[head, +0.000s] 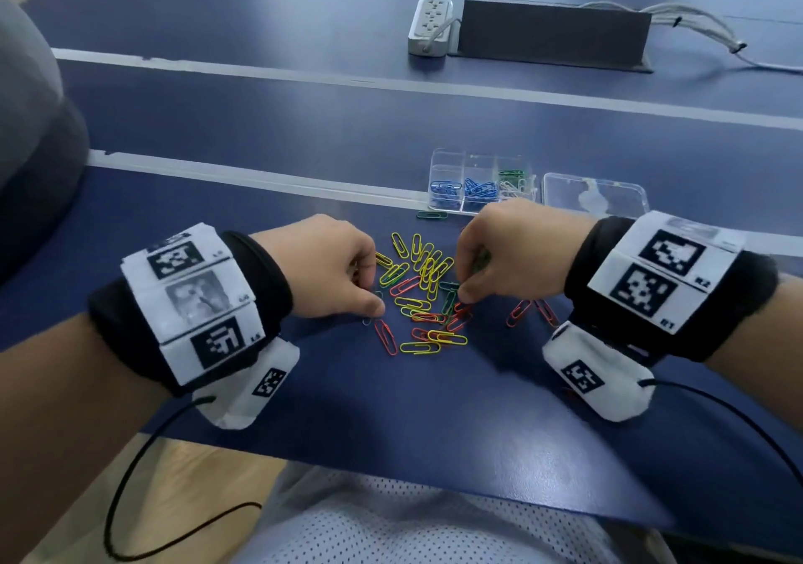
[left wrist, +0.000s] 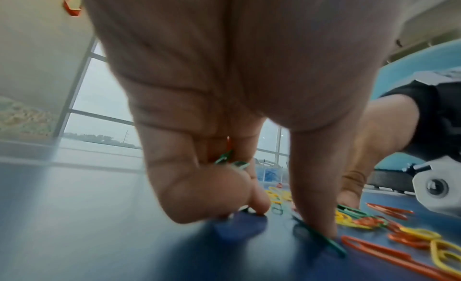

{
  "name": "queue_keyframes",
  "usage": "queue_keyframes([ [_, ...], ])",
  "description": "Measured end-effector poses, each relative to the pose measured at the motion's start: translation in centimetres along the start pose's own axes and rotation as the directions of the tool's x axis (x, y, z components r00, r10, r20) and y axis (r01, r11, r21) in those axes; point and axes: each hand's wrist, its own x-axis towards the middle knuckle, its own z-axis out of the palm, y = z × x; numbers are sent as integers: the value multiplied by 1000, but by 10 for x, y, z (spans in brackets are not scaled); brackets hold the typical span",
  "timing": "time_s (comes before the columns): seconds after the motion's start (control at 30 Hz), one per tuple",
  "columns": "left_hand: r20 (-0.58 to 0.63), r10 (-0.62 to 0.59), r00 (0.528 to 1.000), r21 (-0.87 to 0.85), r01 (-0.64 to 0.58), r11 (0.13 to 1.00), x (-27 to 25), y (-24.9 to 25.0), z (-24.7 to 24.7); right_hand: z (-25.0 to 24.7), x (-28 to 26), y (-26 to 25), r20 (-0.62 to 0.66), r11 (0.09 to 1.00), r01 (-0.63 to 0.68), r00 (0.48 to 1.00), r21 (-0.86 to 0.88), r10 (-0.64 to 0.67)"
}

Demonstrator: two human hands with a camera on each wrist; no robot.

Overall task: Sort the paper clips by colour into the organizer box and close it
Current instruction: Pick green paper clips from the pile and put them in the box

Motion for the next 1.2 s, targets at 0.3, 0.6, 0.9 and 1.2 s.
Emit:
queue_keyframes([
  [0.3,-4,37,999,96,-36,995,-2,4,0,0,3,-5,-44,1000,-5,999,-20,5],
  [0.6,-18,87,996,-61,-88,994,-5,10,-8,4,1,-5,-49,998,-53,998,-45,51],
  [0.9,-5,61,998,-133,-61,989,12,21,-17,-2,-2,-9,-47,982,18,999,-188,-27],
  [1.2,-35,95,995,-173,-99,980,41,42,-32,-18,8,1,-66,983,-112,992,-144,104],
])
